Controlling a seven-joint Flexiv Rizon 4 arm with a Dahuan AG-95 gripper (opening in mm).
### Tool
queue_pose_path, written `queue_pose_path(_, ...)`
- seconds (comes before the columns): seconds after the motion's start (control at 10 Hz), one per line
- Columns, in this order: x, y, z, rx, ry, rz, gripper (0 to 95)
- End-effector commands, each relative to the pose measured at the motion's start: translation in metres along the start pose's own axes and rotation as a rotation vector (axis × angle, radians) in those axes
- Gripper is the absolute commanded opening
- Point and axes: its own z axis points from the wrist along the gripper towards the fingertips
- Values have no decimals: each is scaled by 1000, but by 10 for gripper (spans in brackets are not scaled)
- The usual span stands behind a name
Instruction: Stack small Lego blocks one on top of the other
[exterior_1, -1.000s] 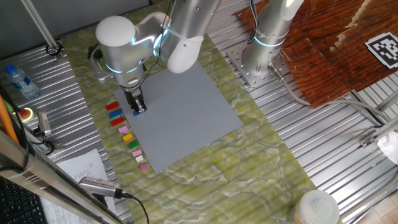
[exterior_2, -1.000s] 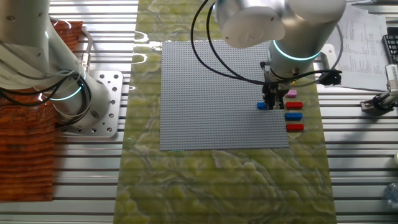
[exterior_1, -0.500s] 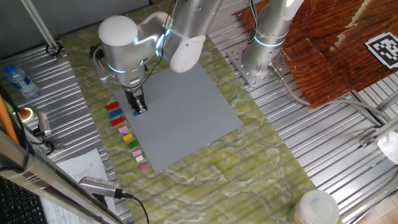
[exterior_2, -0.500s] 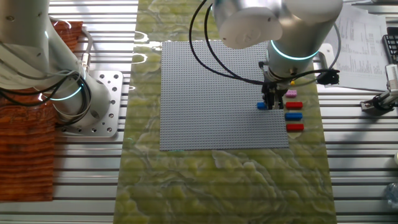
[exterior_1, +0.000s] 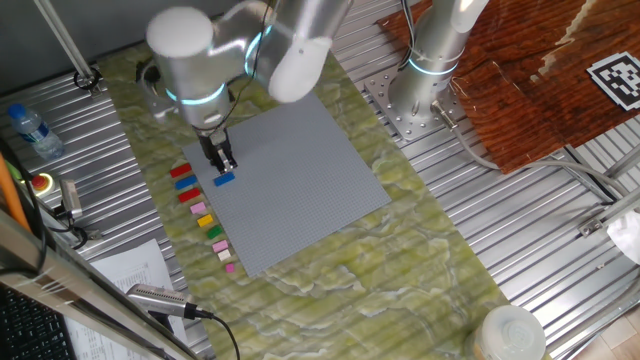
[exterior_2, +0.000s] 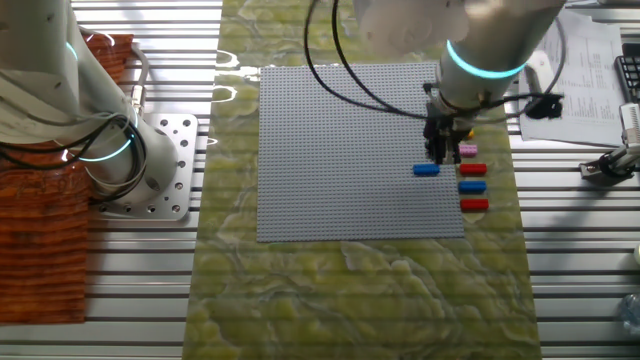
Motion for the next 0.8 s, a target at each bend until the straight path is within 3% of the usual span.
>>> queue_pose_path(0.1, -3, -3, 3, -2, 3, 1, 0)
queue_pose_path(0.8, -4, -26, -6, -15, 4, -28, 0)
